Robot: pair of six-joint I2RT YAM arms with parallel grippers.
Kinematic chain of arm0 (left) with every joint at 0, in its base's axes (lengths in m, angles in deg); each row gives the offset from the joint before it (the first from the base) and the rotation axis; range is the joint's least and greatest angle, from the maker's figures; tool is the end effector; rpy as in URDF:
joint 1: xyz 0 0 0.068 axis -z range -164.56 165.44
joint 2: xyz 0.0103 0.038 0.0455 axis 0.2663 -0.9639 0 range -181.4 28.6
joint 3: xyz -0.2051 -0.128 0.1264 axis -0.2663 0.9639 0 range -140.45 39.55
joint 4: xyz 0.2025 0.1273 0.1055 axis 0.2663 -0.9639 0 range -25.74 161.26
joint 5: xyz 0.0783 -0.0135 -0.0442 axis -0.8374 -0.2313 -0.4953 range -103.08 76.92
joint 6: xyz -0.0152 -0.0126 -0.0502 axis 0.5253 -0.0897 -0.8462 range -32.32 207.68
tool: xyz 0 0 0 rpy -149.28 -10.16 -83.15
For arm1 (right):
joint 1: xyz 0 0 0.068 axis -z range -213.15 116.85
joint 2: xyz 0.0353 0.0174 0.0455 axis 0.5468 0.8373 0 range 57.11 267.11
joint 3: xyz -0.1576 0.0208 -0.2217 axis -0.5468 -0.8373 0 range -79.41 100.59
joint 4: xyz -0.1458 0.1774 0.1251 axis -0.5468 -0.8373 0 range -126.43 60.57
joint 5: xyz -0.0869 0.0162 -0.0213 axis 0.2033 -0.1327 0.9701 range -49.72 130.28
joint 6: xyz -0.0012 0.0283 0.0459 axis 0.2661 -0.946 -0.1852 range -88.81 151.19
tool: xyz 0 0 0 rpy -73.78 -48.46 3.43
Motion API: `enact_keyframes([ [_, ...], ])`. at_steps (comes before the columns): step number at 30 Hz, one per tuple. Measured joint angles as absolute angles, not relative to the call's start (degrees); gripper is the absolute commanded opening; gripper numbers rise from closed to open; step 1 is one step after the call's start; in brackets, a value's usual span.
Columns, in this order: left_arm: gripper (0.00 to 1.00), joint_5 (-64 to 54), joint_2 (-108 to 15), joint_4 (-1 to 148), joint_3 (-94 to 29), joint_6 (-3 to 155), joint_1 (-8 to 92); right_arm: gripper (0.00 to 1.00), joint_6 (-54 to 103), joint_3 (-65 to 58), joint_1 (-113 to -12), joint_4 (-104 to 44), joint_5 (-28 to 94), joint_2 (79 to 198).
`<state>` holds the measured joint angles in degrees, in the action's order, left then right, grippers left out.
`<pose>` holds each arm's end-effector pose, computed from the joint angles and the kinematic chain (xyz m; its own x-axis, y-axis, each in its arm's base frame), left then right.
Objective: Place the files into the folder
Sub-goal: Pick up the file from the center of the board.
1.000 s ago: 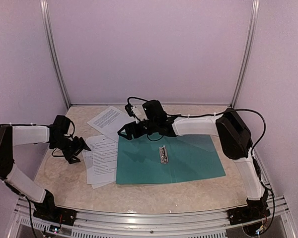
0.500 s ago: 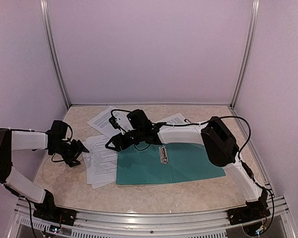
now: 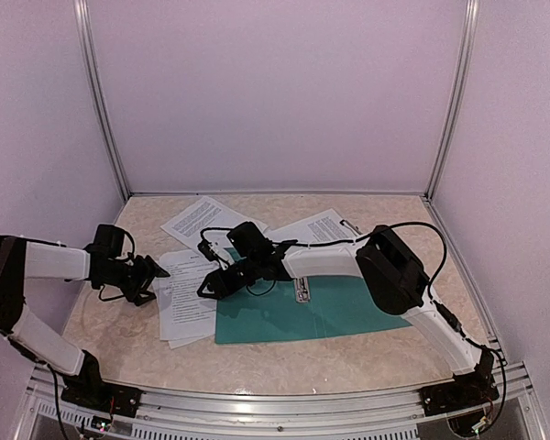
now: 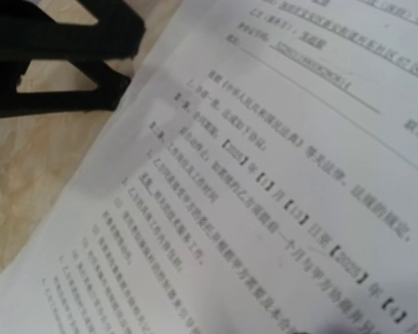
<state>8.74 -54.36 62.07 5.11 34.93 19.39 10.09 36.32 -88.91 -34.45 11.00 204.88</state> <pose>0.2507 -0.0306 0.1413 -0.7190 -0.6912 -0.0732 -0.5128 0.5986 -0.6154 0.3044 0.4783 0.1118 -0.6551 -0.4043 -0.6383 -0.7555 0.3362 0.5623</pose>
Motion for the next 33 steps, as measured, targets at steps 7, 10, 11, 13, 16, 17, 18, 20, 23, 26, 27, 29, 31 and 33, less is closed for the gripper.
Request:
enact_keyframes([
  [7, 0.67, 10.4, -54.9, 68.8, 7.6, 33.6, 19.4, 0.45, 10.2, 35.8, -88.9, -34.1, 11.1, 204.9],
  [10, 0.64, 10.8, -54.5, 72.0, 9.3, 33.0, 19.3, 0.44, 10.1, 35.2, -88.9, -33.0, 11.0, 204.9],
  [11, 0.62, 10.8, -54.2, 72.7, 9.8, 32.7, 19.3, 0.44, 10.1, 35.0, -88.9, -32.6, 10.9, 204.9],
  [13, 0.59, 10.7, -53.5, 73.7, 11.0, 32.3, 19.3, 0.43, 10.1, 34.8, -88.9, -32.1, 10.8, 204.9],
  [16, 0.57, 10.5, -51.0, 73.9, 13.3, 31.5, 19.3, 0.42, 10.0, 34.2, -88.9, -31.0, 10.6, 204.9],
  [17, 0.57, 10.4, -50.2, 73.7, 13.9, 31.3, 19.3, 0.42, 9.9, 34.2, -88.9, -30.8, 10.6, 204.9],
  [18, 0.57, 10.4, -49.1, 73.2, 14.5, 31.0, 19.4, 0.42, 9.7, 34.1, -88.9, -30.6, 10.5, 204.9],
  [20, 0.57, 10.1, -47.0, 71.7, 15.3, 30.4, 19.5, 0.41, 9.5, 33.9, -88.9, -30.2, 10.5, 204.9],
  [23, 0.58, 9.3, -43.7, 69.8, 15.4, 29.8, 19.7, 0.4, 9.2, 33.5, -88.9, -29.6, 10.4, 204.9],
  [26, 0.68, 7.5, -39.9, 67.1, 15.4, 29.9, 19.7, 0.4, 9.1, 33.3, -88.9, -29.2, 10.4, 204.9],
  [27, 0.68, 6.5, -38.7, 65.4, 15.1, 30.0, 19.7, 0.4, 9.1, 32.8, -88.9, -28.7, 10.4, 204.7],
  [29, 0.7, 4.1, -37.1, 62.6, 14.5, 30.4, 19.7, 0.39, 9.1, 31.7, -88.9, -27.8, 10.3, 204.3],
  [31, 0.73, 2.4, -36.9, 60.6, 13.6, 30.7, 19.6, 0.38, 9.1, 30.4, -88.9, -27.3, 10.2, 203.5],
  [33, 0.73, 1.4, -37.9, 59.2, 12.6, 31.2, 19.4, 0.37, 9.0, 29.3, -88.9, -27.1, 10.2, 203.0],
])
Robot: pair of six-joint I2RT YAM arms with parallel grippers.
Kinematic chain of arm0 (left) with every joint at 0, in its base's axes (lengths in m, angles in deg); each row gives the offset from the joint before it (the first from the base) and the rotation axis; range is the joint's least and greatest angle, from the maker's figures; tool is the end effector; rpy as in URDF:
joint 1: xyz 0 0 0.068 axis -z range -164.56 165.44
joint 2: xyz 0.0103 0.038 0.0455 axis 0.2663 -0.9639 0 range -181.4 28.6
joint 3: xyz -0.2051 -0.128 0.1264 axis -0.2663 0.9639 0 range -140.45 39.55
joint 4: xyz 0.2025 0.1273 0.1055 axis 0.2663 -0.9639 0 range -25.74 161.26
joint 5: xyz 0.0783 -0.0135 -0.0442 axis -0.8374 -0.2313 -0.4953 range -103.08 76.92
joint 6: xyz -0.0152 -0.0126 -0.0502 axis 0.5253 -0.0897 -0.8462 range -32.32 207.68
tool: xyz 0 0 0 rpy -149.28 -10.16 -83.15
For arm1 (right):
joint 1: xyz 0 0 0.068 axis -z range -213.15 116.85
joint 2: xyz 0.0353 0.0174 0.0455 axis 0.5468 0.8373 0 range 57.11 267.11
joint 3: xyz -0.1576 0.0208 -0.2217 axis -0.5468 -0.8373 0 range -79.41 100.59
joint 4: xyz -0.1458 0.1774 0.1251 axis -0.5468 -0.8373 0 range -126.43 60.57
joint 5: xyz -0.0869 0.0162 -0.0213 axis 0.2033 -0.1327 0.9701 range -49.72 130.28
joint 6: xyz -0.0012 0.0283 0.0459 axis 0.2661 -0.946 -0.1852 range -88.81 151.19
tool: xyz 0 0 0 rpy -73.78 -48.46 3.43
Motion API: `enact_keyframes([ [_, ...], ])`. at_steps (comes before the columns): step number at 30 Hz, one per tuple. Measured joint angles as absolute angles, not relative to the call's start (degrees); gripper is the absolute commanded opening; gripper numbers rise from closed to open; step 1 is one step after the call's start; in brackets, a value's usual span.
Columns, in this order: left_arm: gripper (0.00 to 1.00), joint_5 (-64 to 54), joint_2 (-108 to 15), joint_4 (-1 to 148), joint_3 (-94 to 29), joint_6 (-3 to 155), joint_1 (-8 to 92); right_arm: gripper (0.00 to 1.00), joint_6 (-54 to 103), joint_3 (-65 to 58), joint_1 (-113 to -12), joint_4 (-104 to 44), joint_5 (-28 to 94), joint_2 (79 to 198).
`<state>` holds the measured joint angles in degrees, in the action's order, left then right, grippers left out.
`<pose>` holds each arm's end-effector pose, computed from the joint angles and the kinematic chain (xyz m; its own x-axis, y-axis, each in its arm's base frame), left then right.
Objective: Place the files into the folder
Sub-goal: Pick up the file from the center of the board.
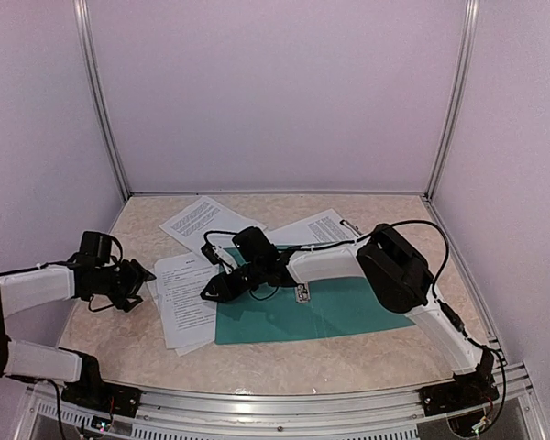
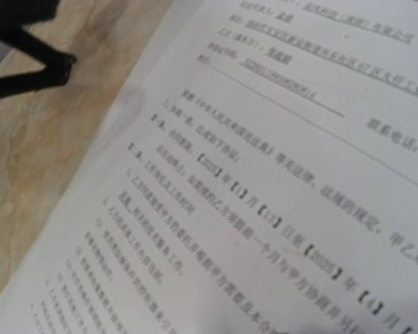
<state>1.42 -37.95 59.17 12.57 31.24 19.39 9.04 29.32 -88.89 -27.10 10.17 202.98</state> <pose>0.2083 -0.0233 0.1609 -0.6171 -0.7662 -0.1792 -0.5296 0.5729 -0.6255 0.2983 0.4697 0.1017 -0.6547 -0.3817 -0.6524 -0.7557 0.3137 0.5749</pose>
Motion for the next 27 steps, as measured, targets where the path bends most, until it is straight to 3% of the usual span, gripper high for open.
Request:
enact_keyframes([
  [8, 0.73, 1.0, -50.0, 57.9, 6.2, 34.0, 18.1, 0.36, 9.1, 25.9, -88.9, -26.7, 10.0, 200.9],
  [14, 0.65, 1.7, -53.3, 59.7, 4.7, 35.3, 18.0, 0.35, 9.1, 25.6, -88.9, -26.5, 10.0, 200.8],
  [27, 0.58, 10.7, -59.7, 84.0, 9.9, 30.3, 17.7, 0.32, 9.0, 25.5, -88.9, -26.5, 9.8, 200.8],
])
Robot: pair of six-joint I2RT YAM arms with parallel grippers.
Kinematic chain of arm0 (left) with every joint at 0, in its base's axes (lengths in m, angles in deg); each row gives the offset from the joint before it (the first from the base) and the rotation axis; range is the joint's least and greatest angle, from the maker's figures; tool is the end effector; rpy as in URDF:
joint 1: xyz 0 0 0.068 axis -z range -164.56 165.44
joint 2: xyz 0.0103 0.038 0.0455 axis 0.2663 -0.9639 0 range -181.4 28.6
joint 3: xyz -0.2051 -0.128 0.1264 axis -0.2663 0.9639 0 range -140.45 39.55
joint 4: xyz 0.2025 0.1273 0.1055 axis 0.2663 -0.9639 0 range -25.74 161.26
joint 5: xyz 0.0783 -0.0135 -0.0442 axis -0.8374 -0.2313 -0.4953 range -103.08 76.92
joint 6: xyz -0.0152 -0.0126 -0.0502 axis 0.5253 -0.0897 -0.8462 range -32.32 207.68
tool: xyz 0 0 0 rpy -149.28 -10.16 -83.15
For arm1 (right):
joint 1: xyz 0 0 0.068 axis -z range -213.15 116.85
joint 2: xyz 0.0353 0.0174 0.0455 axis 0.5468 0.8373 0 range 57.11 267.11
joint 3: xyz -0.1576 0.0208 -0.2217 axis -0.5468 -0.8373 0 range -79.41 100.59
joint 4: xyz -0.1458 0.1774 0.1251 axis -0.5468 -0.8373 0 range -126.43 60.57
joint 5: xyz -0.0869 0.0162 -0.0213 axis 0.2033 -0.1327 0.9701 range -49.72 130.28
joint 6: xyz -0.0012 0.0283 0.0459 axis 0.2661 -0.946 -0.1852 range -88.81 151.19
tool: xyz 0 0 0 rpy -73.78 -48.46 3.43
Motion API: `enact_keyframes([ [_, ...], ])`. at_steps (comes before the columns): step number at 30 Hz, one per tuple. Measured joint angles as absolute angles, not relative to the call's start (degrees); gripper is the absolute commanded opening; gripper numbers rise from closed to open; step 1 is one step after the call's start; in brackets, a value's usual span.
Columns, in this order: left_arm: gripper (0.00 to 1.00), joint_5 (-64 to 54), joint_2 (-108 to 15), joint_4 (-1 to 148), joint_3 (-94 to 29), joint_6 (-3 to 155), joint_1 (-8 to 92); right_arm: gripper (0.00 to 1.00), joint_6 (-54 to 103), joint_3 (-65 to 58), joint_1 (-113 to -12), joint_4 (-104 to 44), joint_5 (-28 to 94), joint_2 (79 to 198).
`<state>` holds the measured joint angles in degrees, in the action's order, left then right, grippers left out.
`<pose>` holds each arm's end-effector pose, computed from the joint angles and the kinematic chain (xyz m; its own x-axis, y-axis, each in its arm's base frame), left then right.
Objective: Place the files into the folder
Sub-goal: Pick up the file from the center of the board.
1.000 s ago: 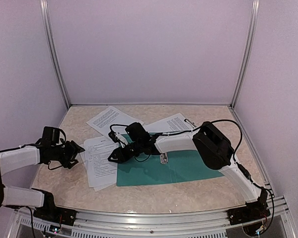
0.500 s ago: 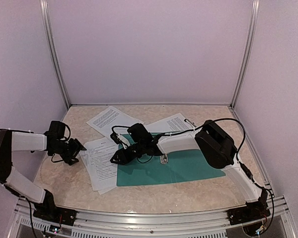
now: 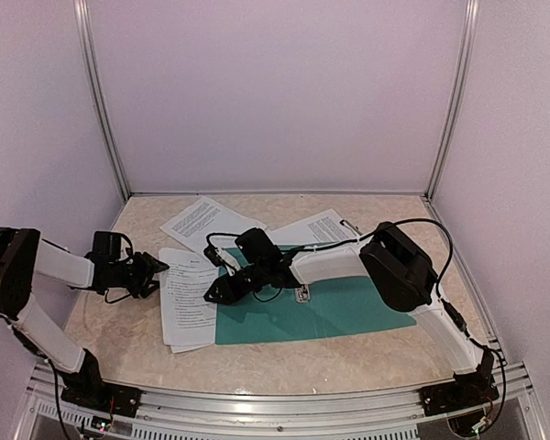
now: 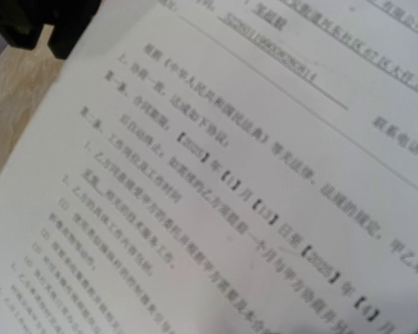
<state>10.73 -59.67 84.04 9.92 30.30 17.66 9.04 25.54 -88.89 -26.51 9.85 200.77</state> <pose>0.2644 -0.0246 0.1230 -0.6529 -0.7459 -0.1314 -0.4335 0.5103 -0.7427 0.2926 0.4617 0.1023 -0.6609 -0.3927 -0.6395 -0.7501 0.3174 0.5803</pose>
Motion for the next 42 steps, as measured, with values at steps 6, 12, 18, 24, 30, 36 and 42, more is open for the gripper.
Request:
enact_keyframes([
  [6, 0.56, 12.1, -59.0, 86.2, 11.7, 29.1, 17.7, 0.32, 9.0, 25.5, -88.9, -26.5, 9.8, 200.8],
  [12, 0.56, 12.4, -55.0, 84.3, 14.5, 27.9, 17.7, 0.32, 8.8, 25.5, -88.9, -26.6, 9.7, 200.8],
  [18, 0.56, 12.6, -50.1, 82.4, 16.2, 26.2, 18.2, 0.31, 8.8, 25.6, -88.9, -26.6, 9.6, 200.8],
  [24, 0.56, 12.7, -51.2, 82.9, 16.1, 26.2, 19.3, 0.31, 8.7, 25.6, -88.9, -26.6, 9.4, 200.8],
  [30, 0.51, 15.5, -58.6, 88.7, 14.0, 26.2, 19.5, 0.3, 8.7, 25.6, -88.9, -26.7, 9.4, 200.8],
  [36, 0.31, 16.8, -62.0, 92.5, 13.4, 26.3, 20.1, 0.3, 8.7, 25.6, -88.9, -26.8, 9.3, 200.8],
  [42, 0.0, 16.4, -61.8, 89.5, 13.8, 27.9, 21.1, 0.52, 8.6, 25.6, -88.9, -26.7, 8.4, 200.8],
])
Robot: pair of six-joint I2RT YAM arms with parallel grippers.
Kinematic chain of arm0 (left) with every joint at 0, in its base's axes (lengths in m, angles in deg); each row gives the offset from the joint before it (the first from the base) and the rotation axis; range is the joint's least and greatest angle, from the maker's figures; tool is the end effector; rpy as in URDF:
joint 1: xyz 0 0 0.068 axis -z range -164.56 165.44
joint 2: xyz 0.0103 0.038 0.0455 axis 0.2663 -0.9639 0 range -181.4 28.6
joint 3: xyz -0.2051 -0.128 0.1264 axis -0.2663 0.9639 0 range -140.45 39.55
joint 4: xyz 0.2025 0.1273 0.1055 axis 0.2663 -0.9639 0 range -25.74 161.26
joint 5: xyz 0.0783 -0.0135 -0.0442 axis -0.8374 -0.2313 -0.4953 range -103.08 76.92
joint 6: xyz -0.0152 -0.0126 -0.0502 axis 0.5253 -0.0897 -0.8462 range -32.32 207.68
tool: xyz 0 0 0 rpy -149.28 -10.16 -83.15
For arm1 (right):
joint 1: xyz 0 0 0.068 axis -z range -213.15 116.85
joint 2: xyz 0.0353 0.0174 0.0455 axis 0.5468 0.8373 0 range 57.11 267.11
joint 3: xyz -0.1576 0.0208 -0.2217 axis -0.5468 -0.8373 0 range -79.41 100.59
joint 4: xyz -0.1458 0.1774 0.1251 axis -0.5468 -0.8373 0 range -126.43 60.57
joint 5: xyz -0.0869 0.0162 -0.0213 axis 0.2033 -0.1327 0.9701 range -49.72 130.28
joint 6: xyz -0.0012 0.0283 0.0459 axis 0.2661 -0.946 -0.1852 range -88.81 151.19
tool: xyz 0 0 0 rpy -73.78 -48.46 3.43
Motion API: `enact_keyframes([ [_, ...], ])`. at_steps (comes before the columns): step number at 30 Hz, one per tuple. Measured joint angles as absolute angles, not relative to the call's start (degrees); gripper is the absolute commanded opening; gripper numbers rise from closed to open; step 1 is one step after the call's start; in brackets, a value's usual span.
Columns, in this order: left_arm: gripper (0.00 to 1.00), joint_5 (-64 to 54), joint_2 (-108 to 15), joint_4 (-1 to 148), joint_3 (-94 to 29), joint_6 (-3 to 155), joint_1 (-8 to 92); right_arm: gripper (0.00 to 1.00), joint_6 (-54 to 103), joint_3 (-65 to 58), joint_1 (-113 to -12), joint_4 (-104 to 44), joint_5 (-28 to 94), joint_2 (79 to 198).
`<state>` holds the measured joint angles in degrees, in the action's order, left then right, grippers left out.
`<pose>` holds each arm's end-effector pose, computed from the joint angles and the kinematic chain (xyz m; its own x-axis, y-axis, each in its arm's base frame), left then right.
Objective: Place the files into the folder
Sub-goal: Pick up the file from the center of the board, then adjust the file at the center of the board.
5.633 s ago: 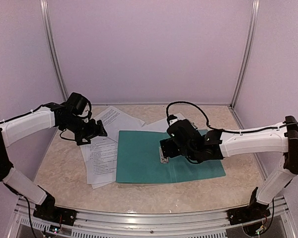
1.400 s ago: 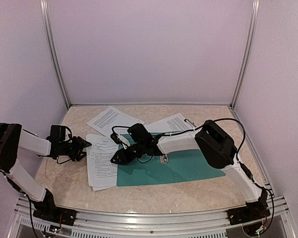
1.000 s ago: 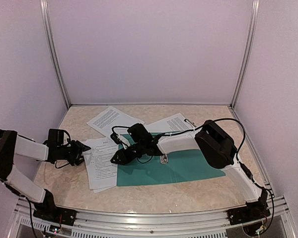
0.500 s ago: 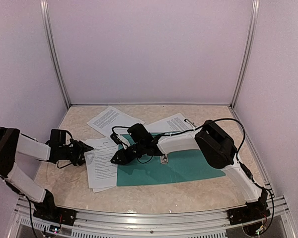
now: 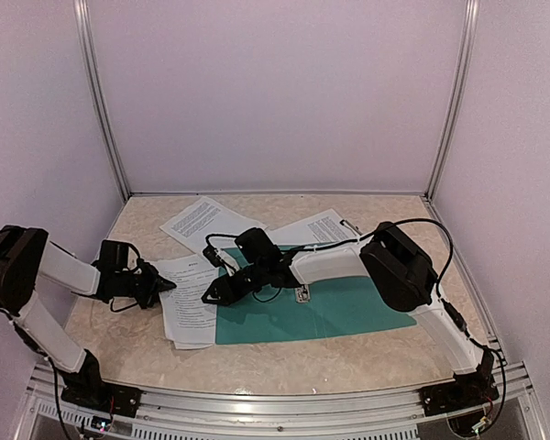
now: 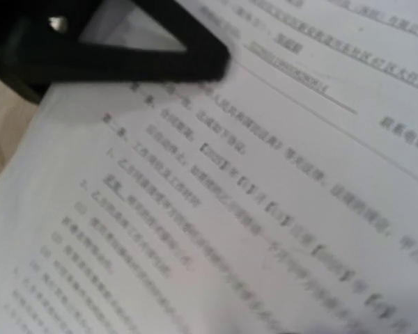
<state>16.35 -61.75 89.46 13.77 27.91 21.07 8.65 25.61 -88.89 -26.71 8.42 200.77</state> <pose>0.2507 -0.0423 0.1061 -0.7279 -0.6845 -0.0401 -0.4096 0.4809 -0.7752 0.2918 0.4618 0.1026 -0.6664 -0.4000 -0.6292 -0.7439 0.3012 0.5965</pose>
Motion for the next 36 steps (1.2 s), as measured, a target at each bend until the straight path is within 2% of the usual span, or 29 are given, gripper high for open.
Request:
enact_keyframes([
  [5, 0.0, 14.8, -56.8, 78.6, 11.8, 32.0, 21.7, 0.73, 9.5, 25.6, -88.9, -28.3, 8.4, 199.6],
  [12, 0.0, 5.1, -37.8, 52.6, -0.7, 39.7, 25.3, 0.88, 13.2, 25.5, -89.3, -35.7, 14.0, 196.0],
  [18, 0.0, 3.2, -31.1, 38.3, -11.5, 45.3, 25.5, 0.93, 15.7, 24.7, -88.8, -39.5, 19.5, 191.1],
  [24, 0.0, 4.6, -32.9, 30.8, -19.8, 48.8, 31.2, 0.96, 14.2, 14.2, -86.6, -36.3, 22.9, 181.9],
  [31, 0.0, 8.1, -38.2, 30.7, -30.1, 48.7, 40.4, 0.99, 10.1, -0.7, -83.0, -32.1, 29.3, 172.0],
  [36, 0.0, 14.6, -42.6, 37.5, -30.9, 45.2, 42.6, 0.99, 7.2, -9.9, -80.0, -29.4, 33.8, 163.7],
])
